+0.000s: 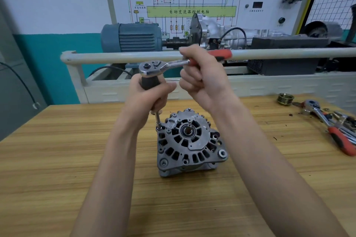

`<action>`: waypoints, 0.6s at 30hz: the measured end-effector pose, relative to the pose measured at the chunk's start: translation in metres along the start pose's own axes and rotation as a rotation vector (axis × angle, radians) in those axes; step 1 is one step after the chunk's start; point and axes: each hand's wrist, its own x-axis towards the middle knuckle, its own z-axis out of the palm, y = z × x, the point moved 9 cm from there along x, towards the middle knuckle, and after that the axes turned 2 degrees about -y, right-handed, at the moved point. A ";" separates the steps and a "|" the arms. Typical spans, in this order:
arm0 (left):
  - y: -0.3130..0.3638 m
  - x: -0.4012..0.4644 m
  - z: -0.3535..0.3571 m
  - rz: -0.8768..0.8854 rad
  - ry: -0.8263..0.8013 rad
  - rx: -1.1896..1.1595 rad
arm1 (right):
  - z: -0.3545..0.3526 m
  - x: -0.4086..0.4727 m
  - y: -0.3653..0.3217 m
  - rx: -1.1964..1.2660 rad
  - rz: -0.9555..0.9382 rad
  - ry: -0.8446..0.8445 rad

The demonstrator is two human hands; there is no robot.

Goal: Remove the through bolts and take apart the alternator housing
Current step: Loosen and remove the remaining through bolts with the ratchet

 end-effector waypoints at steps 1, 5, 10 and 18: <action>0.000 -0.001 0.003 0.002 -0.067 -0.021 | 0.004 0.006 0.002 -0.026 0.082 -0.048; -0.003 -0.003 0.005 -0.040 -0.117 -0.072 | 0.013 0.011 0.005 -0.055 0.150 -0.131; -0.001 -0.003 -0.011 -0.031 0.255 0.026 | -0.004 -0.019 0.003 0.051 -0.240 0.097; 0.003 -0.007 -0.009 -0.022 0.200 0.063 | -0.001 -0.016 0.000 0.062 -0.188 -0.010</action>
